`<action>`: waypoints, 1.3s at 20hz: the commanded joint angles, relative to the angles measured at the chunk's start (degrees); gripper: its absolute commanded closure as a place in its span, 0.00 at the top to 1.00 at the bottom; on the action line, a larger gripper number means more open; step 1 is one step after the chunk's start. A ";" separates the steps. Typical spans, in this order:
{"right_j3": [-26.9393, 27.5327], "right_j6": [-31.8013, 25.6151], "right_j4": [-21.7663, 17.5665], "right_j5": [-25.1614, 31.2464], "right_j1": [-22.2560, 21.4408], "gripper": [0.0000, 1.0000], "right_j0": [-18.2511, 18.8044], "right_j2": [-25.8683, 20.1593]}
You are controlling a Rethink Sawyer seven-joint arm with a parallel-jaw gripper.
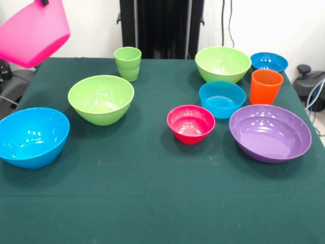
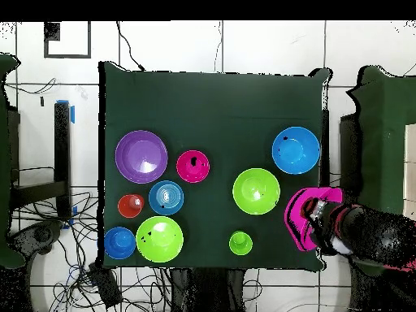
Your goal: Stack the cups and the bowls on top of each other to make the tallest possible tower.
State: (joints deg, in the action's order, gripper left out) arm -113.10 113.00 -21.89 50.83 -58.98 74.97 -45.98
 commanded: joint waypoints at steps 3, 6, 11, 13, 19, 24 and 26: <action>-1.93 -12.68 -0.49 0.39 -0.53 0.00 2.15 -3.78; -2.73 -11.35 -0.34 -0.49 -0.13 0.00 2.07 -4.40; -5.83 -7.46 0.53 -4.83 1.12 0.00 1.35 -5.75; -6.55 -6.14 0.75 -6.06 1.42 0.00 0.80 -5.83; -7.36 -3.55 0.81 -8.69 2.43 0.00 -0.75 -5.52; -7.54 -3.27 1.05 -9.50 2.76 0.00 -1.08 -5.40; -7.61 -3.33 1.19 -9.73 2.86 0.00 -1.03 -5.45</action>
State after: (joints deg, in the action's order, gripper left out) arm -115.90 113.00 -21.39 44.33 -59.62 77.09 -49.90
